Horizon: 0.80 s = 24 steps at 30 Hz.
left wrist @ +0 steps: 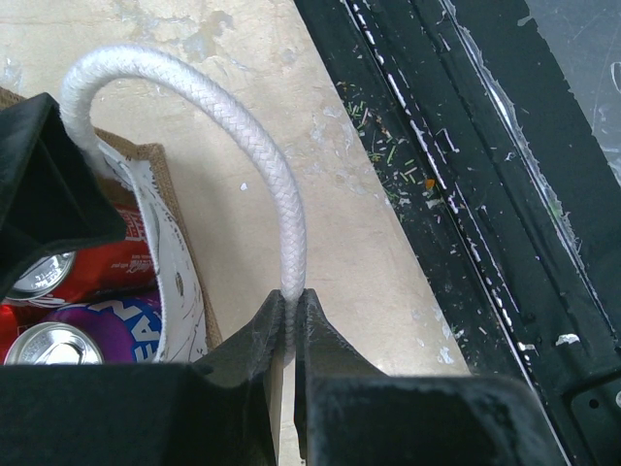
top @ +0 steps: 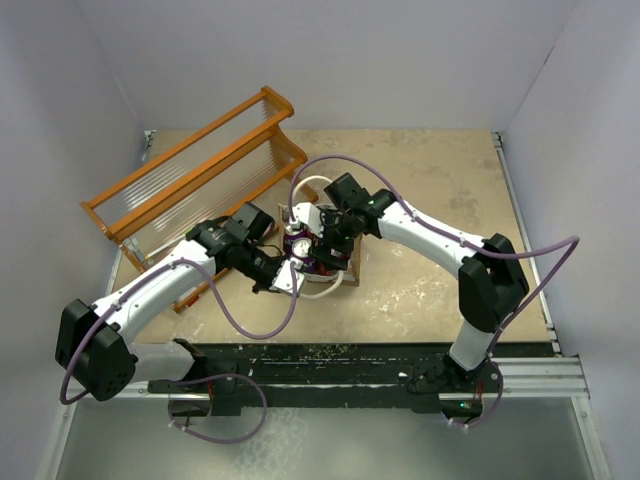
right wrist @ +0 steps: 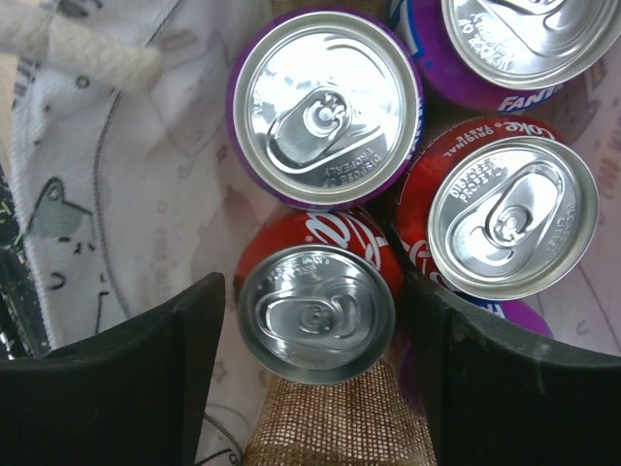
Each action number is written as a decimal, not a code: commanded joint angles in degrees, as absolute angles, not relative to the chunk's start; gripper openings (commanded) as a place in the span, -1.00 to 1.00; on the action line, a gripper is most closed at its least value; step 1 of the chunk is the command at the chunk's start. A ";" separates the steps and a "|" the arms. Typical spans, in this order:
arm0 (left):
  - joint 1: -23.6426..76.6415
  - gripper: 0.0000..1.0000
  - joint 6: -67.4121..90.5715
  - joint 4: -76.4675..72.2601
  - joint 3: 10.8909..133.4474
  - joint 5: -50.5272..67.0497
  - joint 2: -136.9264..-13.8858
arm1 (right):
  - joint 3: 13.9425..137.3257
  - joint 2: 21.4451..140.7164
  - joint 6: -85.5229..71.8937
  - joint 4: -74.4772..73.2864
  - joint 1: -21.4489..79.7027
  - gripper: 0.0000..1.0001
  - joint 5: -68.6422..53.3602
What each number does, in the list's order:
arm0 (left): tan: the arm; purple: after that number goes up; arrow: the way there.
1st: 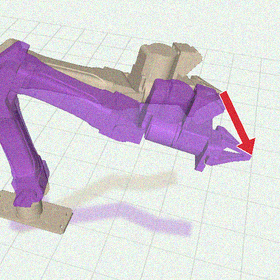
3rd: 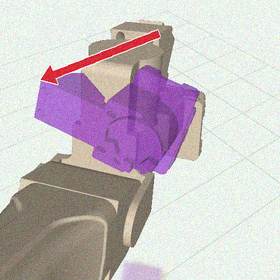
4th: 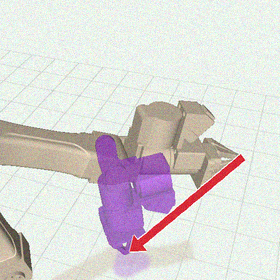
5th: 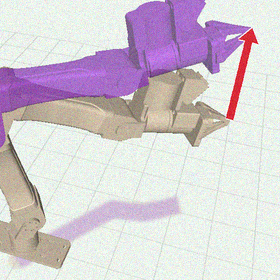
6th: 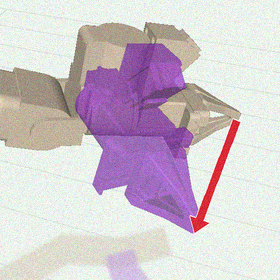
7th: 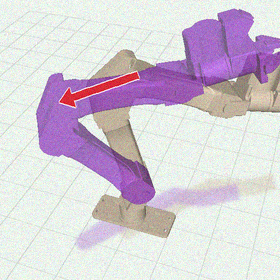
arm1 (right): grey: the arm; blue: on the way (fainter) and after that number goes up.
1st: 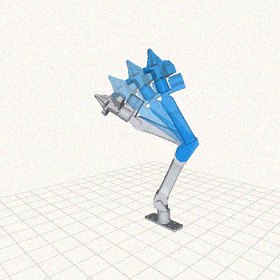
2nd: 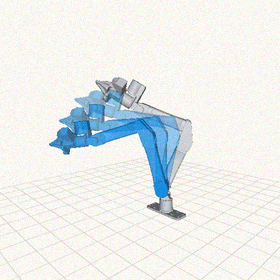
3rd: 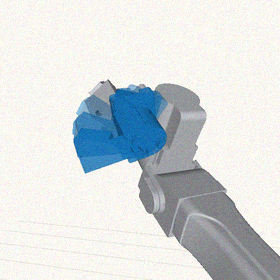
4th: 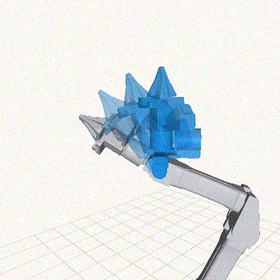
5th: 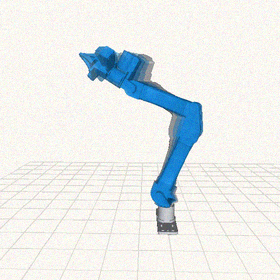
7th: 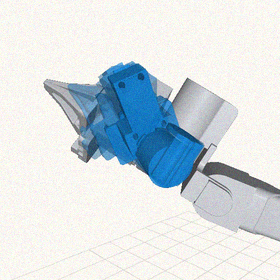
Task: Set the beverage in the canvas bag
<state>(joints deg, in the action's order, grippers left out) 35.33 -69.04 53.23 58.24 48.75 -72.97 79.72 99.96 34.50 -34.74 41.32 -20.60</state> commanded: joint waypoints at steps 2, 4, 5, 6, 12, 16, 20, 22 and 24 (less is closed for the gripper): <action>35.50 -0.97 -68.30 53.81 57.74 50.36 -71.18 | 79.51 98.26 34.06 -33.95 41.54 0.69 -22.52; 35.45 -0.97 -68.25 53.71 57.61 50.28 -71.08 | 79.66 97.65 34.00 -34.29 41.55 0.72 -22.29; 35.40 -0.97 -68.23 53.70 57.64 50.26 -70.96 | 79.90 97.27 33.98 -34.59 41.53 0.74 -22.20; 35.44 -0.97 -68.27 53.70 57.62 50.33 -71.00 | 80.17 96.91 34.05 -34.93 41.57 0.77 -22.19; 35.35 -0.97 -68.22 53.61 57.61 50.23 -71.04 | 82.77 94.49 34.80 -38.45 41.53 0.74 -23.32; 35.39 -0.97 -68.06 53.61 57.85 50.10 -71.35 | 84.29 93.75 35.72 -40.23 41.57 0.66 -23.70; 35.41 -0.97 -67.97 53.61 58.01 49.97 -71.65 | 85.03 92.75 35.56 -41.30 41.57 0.63 -23.93; 35.41 -0.97 -67.89 53.70 58.14 50.01 -71.66 | 85.08 91.79 35.18 -41.01 41.48 0.62 -23.29; 35.42 -0.97 -67.72 53.70 58.23 49.94 -71.67 | 85.27 91.10 34.61 -40.72 41.48 0.60 -21.97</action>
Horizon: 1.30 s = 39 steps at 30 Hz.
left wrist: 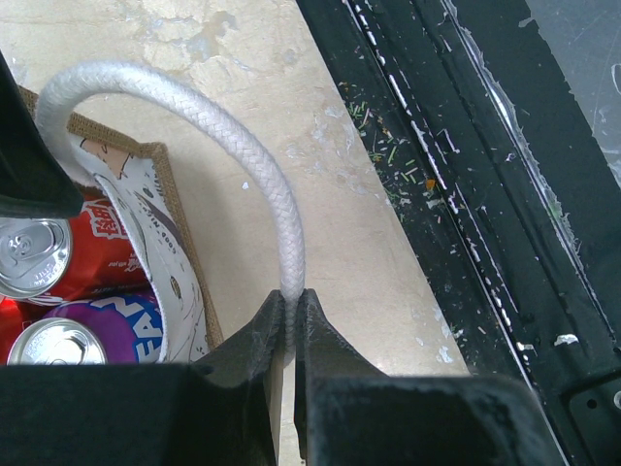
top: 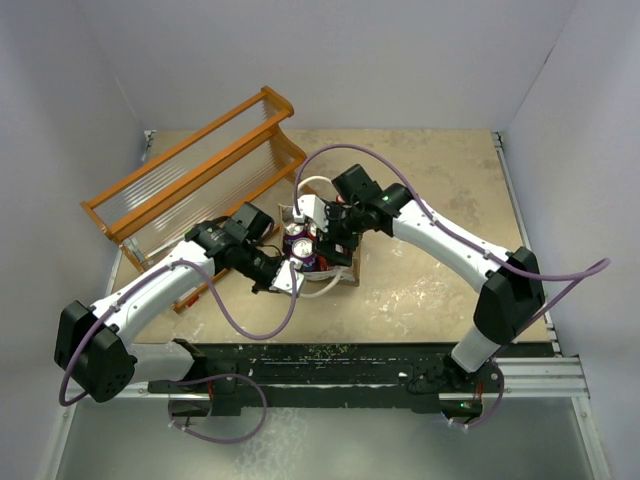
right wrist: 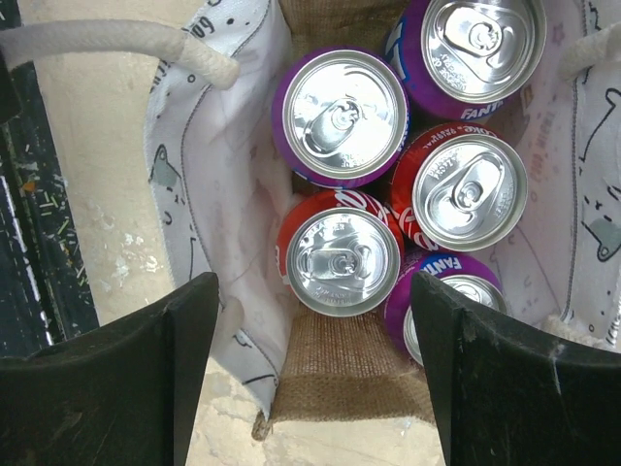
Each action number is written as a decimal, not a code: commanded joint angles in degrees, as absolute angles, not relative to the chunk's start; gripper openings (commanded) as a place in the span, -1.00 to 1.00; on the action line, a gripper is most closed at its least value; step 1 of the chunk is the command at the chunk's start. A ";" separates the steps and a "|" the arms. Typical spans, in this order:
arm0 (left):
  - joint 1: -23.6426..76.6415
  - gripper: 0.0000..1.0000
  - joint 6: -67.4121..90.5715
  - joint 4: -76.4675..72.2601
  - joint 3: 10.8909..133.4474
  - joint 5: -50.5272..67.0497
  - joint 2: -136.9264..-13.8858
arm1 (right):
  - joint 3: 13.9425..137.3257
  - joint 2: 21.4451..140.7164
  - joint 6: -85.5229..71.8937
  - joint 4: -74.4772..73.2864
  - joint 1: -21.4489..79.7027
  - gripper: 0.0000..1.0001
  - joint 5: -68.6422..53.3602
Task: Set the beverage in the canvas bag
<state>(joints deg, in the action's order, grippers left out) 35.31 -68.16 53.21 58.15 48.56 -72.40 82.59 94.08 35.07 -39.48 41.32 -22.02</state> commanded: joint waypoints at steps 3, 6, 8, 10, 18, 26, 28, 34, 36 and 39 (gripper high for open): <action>35.40 -0.96 -66.33 52.98 58.80 49.79 -71.64 | 85.87 90.10 33.67 -40.77 41.42 0.59 -19.91; 35.34 -0.94 -65.19 53.17 60.12 48.95 -71.94 | 86.75 88.93 33.23 -40.95 40.69 0.59 -18.64; 35.42 -0.94 -65.00 53.70 61.00 48.63 -71.96 | 87.24 88.04 33.00 -41.03 39.77 0.59 -18.71; 35.41 -0.94 -65.02 54.15 61.57 48.23 -71.80 | 87.41 87.01 32.55 -40.88 38.72 0.59 -18.72; 35.35 -0.82 -64.62 56.69 64.66 44.97 -70.69 | 87.24 81.92 31.35 -40.17 29.36 0.60 -22.69; 35.34 -0.31 -60.76 58.52 68.19 42.87 -69.53 | 83.31 74.91 27.22 -35.69 16.98 0.67 -24.84; 35.37 -0.07 -60.12 58.00 68.27 42.70 -68.23 | 81.69 73.51 26.13 -33.80 14.31 0.68 -24.44; 35.17 0.50 -55.21 52.88 67.80 39.91 -62.37 | 77.19 69.69 20.50 -27.39 7.67 0.77 -23.53; 34.60 0.63 -50.96 49.07 67.30 37.88 -60.23 | 76.31 69.06 19.15 -26.03 5.38 0.83 -21.81; 33.55 0.73 -44.69 43.62 67.53 31.39 -59.02 | 74.99 68.74 16.43 -23.88 1.15 1.00 -17.67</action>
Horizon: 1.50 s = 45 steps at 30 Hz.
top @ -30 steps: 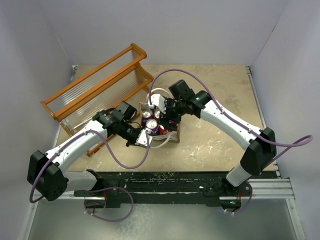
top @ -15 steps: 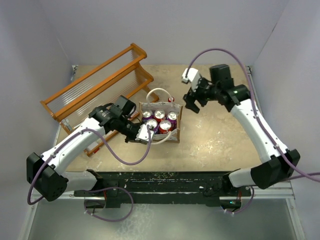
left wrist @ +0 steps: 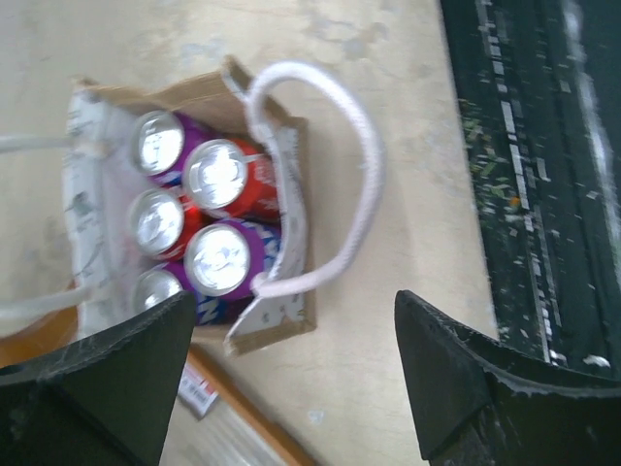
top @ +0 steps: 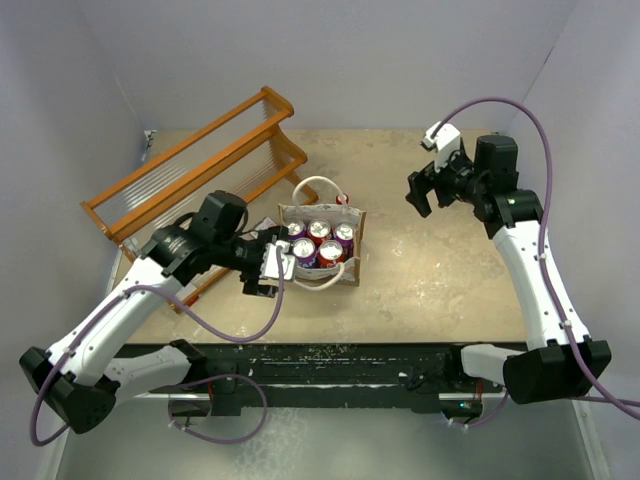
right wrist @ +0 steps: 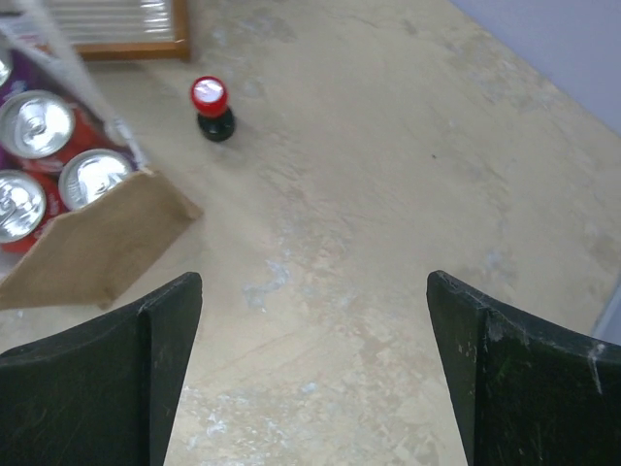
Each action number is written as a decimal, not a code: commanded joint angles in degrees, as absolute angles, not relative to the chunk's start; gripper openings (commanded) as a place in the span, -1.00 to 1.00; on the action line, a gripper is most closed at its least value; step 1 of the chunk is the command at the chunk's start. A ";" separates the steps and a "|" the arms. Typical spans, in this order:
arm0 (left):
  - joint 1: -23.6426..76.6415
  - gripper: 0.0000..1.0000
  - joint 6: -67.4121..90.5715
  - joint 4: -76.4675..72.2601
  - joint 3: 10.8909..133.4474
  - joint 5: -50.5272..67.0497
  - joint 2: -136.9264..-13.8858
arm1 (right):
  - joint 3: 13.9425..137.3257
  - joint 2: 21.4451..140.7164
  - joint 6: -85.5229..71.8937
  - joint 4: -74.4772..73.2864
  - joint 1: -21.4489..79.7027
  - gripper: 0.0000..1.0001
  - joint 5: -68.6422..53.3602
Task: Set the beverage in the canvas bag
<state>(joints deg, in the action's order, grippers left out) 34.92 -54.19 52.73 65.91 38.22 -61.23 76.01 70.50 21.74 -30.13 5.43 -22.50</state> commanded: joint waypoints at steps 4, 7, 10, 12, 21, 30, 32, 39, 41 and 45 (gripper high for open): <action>31.02 0.96 -36.79 33.92 65.60 17.97 -57.17 | 73.91 68.93 13.23 -22.49 -4.08 1.00 -11.82; 28.65 0.98 -31.66 27.02 64.31 7.34 -56.65 | 72.69 67.59 11.52 -20.88 -6.43 1.00 -8.84; 24.18 0.98 -27.66 23.90 64.21 0.82 -57.35 | 70.69 65.05 9.28 -17.82 -7.56 1.00 -4.27; 21.35 0.98 -24.58 22.52 64.16 -0.68 -57.29 | 68.77 63.15 7.09 -15.15 -7.88 1.00 -0.58; 11.58 0.98 -13.56 14.83 59.86 -9.32 -51.14 | 66.87 60.90 2.87 -12.29 -8.77 1.00 2.29; 9.54 0.98 -9.95 10.55 55.76 -14.29 -46.61 | 63.33 58.47 0.78 -8.10 -9.53 1.00 6.69; 8.48 0.99 -9.44 8.84 53.59 -13.29 -44.85 | 61.66 57.94 1.52 -5.82 -9.65 1.00 9.04; 3.22 0.98 -6.16 5.58 46.87 -1.88 -40.29 | 58.74 56.66 3.03 -1.30 -9.67 1.00 11.28; 2.10 0.98 -6.14 6.10 45.86 2.42 -39.94 | 58.54 56.06 3.34 -1.49 -9.67 1.00 10.73; 0.98 0.98 -7.53 5.28 43.41 4.53 -37.84 | 56.26 52.84 4.49 -0.29 -10.74 1.00 7.45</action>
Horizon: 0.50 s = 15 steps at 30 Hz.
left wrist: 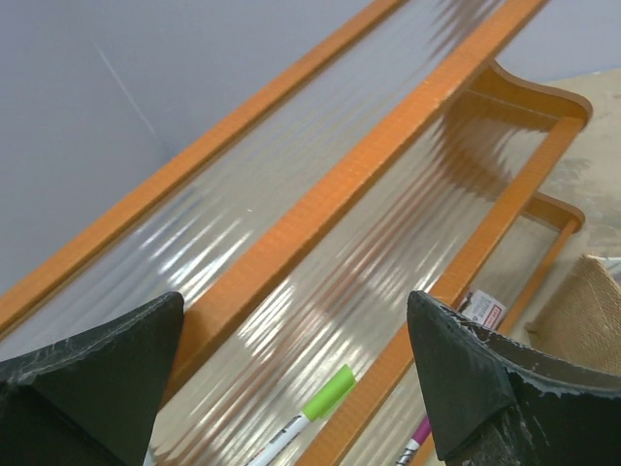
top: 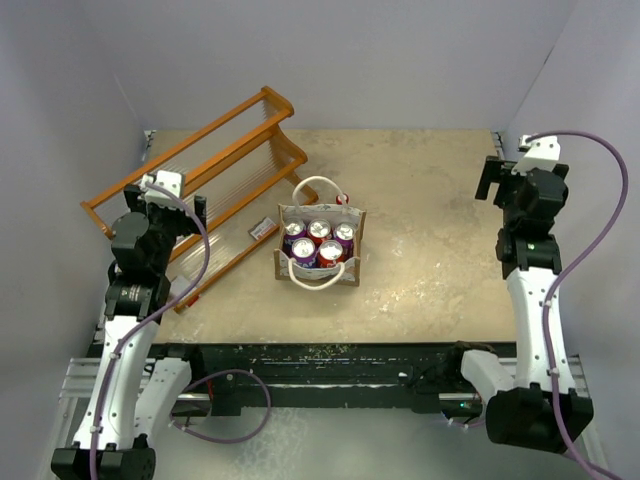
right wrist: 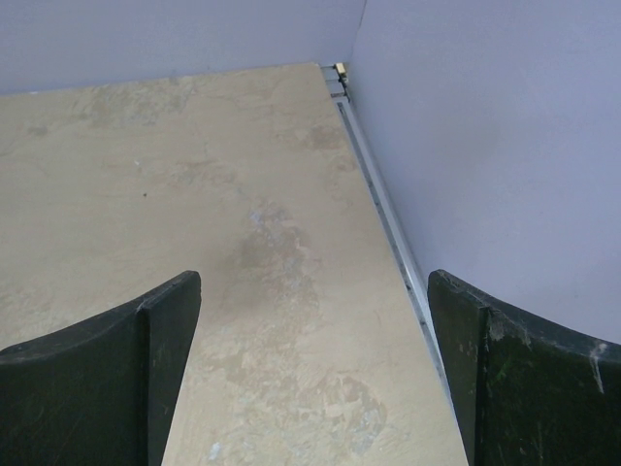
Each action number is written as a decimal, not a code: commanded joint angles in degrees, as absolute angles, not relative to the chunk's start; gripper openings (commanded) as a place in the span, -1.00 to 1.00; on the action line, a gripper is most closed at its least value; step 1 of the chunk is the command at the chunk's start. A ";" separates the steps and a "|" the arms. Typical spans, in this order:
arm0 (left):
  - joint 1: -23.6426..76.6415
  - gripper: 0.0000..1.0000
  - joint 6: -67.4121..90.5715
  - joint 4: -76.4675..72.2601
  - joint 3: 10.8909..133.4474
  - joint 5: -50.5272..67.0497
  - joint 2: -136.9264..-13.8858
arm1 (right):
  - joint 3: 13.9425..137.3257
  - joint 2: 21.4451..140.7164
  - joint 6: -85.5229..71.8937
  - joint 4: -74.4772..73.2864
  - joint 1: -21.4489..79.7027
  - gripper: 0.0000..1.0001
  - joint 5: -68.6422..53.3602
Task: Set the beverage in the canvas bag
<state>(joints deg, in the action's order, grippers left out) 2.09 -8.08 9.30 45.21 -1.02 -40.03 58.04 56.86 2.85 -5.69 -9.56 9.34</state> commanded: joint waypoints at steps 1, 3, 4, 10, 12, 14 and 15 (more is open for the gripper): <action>0.85 0.98 -7.93 4.96 42.86 4.38 -36.87 | 55.76 52.00 4.77 -0.33 -11.22 1.00 5.80; 0.59 0.98 -8.28 4.73 42.65 3.98 -35.07 | 55.13 50.64 5.06 -0.32 -12.70 1.00 2.28; 0.47 0.98 -8.41 5.00 43.08 3.89 -34.88 | 54.76 50.21 5.09 -0.40 -13.99 1.00 0.72; -0.35 0.98 -8.13 7.73 44.80 4.39 -35.95 | 53.61 47.31 4.75 -1.05 -19.92 1.00 -6.35; -0.35 0.98 -8.09 8.26 44.91 5.23 -35.80 | 53.25 46.46 4.87 -0.86 -20.99 1.00 -7.60; -0.35 0.98 -7.89 8.71 45.15 6.01 -35.46 | 52.88 45.72 5.44 -0.54 -21.40 1.00 -8.38; -0.40 0.98 -7.97 8.84 45.24 6.46 -35.29 | 52.64 45.35 5.81 0.10 -21.41 1.00 -8.51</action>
